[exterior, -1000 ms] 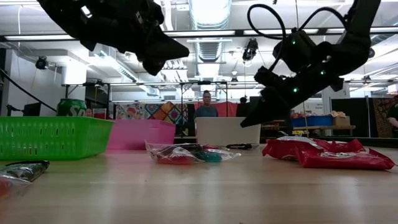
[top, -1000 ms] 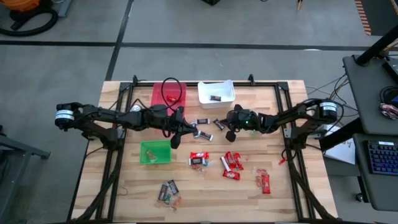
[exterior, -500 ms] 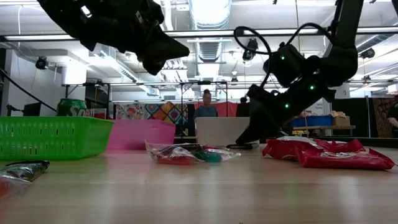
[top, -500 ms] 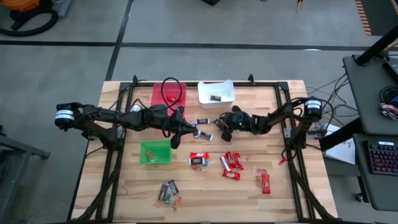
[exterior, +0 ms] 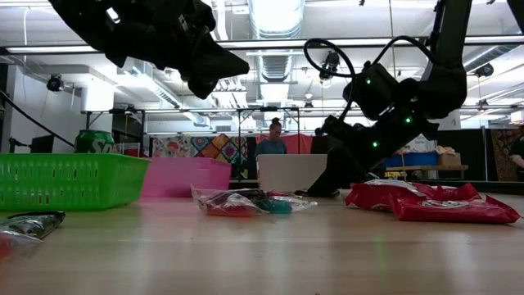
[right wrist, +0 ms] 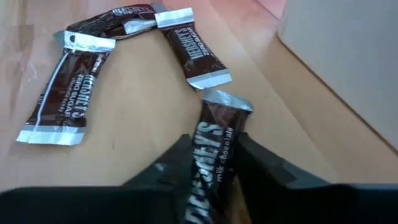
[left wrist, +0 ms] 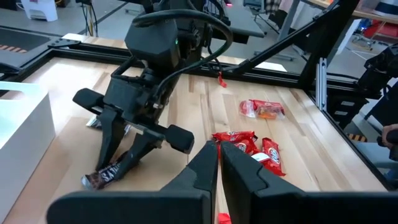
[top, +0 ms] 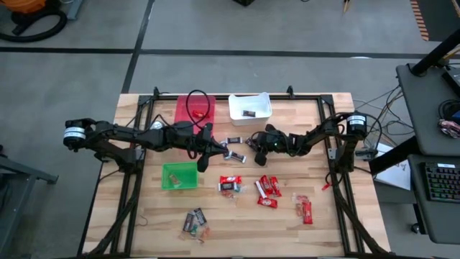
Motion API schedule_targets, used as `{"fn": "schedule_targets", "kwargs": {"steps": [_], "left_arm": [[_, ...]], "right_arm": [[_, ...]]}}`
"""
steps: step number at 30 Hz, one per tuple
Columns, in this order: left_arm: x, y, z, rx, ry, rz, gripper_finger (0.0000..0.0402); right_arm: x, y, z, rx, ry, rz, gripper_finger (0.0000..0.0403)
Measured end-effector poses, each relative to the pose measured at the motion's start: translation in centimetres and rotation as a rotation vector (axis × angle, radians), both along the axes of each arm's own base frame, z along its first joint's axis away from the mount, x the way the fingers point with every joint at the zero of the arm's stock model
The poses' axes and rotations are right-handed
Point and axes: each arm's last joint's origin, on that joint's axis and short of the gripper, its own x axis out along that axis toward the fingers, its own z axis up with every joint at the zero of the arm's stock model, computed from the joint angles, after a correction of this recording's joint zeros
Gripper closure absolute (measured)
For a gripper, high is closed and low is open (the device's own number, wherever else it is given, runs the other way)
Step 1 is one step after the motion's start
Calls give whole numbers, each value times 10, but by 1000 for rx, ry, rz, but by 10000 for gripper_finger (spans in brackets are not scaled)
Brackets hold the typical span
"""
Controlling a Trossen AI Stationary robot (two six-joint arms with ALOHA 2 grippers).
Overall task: Organize candy in baskets
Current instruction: Put the brown chocolate into the white bin
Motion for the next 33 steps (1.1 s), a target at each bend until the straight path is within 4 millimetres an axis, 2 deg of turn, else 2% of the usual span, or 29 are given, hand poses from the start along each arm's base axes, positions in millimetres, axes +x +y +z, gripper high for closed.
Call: {"fn": "schedule_targets", "kwargs": {"steps": [4,7,13,23,29,33], "left_arm": [[0,0,0,0,0,0,398],[0,0,0,0,0,0,398],[0,0,0,-8,2,2,398],[-1,0,-4,-14,8,3,398],[7,0,-14,-50,5,7,398],[16,0,-29,-56,33,7,389]], "right_arm": [[-1,0,0,-2,6,1,364],[-1,0,0,-9,5,0,387],[0,0,11,-13,-27,4,394],[0,3,41,36,-152,88,394],[3,7,53,12,-235,107,394],[6,11,58,-6,-284,122,394]]}}
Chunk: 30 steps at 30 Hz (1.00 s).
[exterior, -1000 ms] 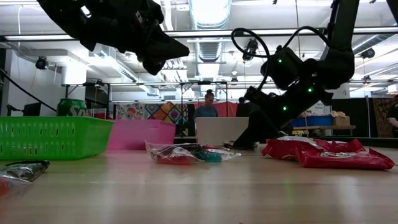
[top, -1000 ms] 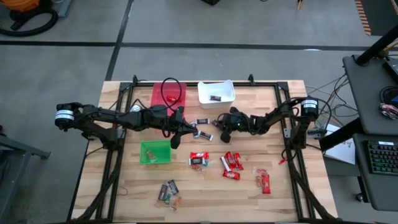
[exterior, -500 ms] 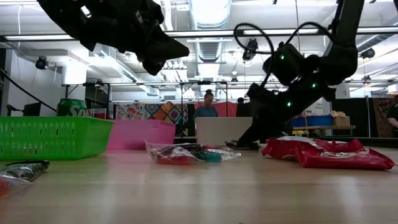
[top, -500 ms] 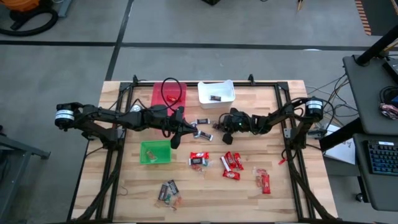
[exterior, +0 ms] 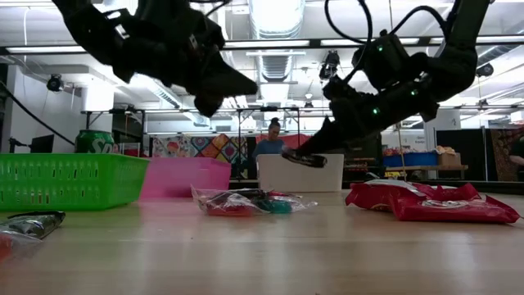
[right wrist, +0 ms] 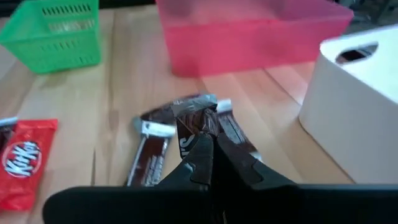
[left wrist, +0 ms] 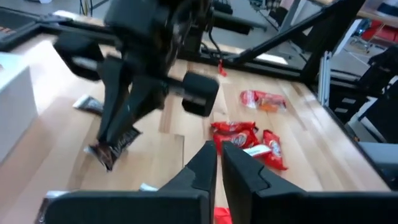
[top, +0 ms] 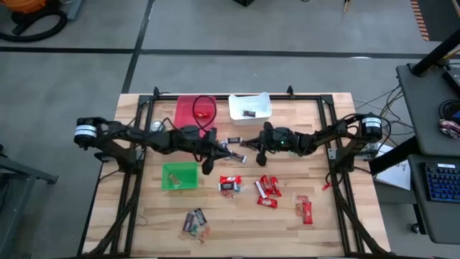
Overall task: Organize candy in baskets
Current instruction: Put the brown chocolate into the white bin
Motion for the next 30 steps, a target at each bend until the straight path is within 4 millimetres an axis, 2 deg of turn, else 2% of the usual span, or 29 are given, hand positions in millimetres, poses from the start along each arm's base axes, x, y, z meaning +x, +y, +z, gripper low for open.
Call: {"fn": "schedule_targets", "kwargs": {"steps": [7,11,17,25,30], "left_arm": [[11,2,-27,-5,68,8,333],[15,6,-39,26,99,114,293],[19,8,-45,30,72,180,250],[23,8,-38,3,-21,190,240],[23,9,-38,-43,-17,206,261]], "right_arm": [[3,7,5,-22,-51,28,394],[6,11,9,-44,-85,51,394],[14,19,19,-88,-123,93,394],[21,26,26,-161,-137,132,394],[22,29,27,-180,-141,145,394]]}}
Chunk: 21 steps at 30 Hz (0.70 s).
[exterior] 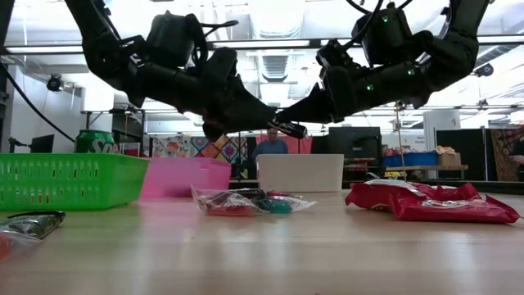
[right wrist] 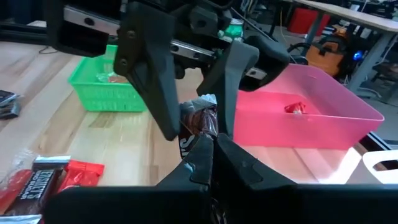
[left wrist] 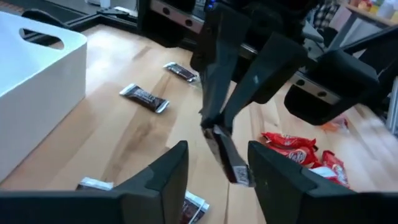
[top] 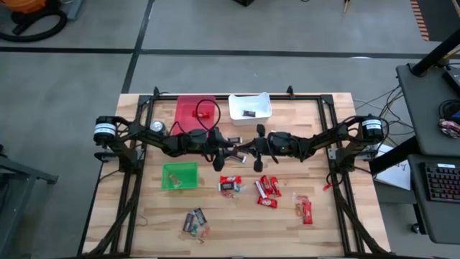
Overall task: Organize candy in baskets
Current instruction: Put the brown chocolate into the white bin
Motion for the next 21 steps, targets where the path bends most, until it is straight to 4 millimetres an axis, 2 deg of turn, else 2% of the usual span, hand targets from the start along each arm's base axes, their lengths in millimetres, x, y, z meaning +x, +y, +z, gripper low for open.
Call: {"fn": "schedule_targets", "kwargs": {"steps": [3,7,8,14,21], "left_arm": [[0,0,-1,-35,2,10,299],[0,0,0,-49,-3,16,379],[0,0,0,-52,-4,18,388],[0,0,2,-48,-8,25,395],[-4,-1,15,-39,-37,15,399]], "right_arm": [[0,0,0,0,0,1,394],[0,0,0,1,0,0,394],[0,0,0,9,-2,-3,394],[0,0,1,66,-10,-7,373],[-2,0,11,231,-67,-36,282]]}}
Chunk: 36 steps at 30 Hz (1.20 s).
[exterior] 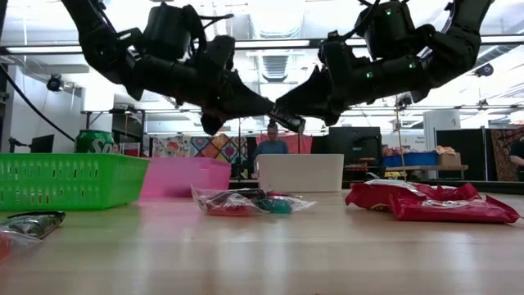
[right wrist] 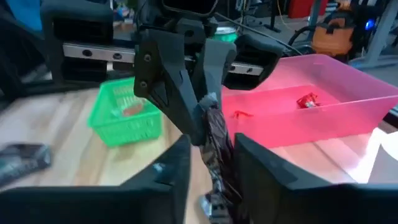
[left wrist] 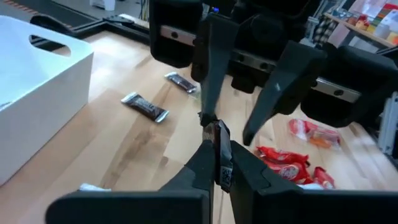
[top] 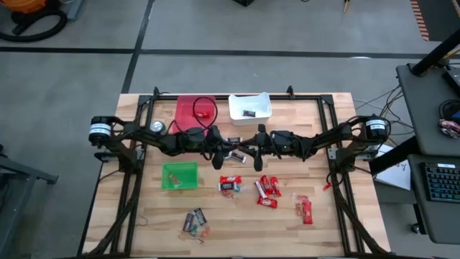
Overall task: Organize candy in baskets
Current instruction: Put the brown chocolate into the white bin
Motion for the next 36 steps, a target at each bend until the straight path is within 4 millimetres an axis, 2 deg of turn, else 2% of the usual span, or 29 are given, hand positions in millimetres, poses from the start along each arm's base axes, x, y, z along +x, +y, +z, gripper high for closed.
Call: {"fn": "schedule_targets", "kwargs": {"steps": [9,16,20,29,36], "left_arm": [[-22,-7,28,18,75,-26,400],[-30,-13,48,106,18,-65,401],[-30,-13,52,113,-18,-64,401],[-16,-14,44,121,-115,-64,401],[-11,-14,37,113,-107,-64,401]], "right_arm": [[-12,1,26,5,-19,-2,166],[-24,6,42,33,2,107,119],[-25,7,45,47,-20,142,115],[-14,6,30,64,-33,139,127],[-10,5,30,42,-84,141,162]]}}
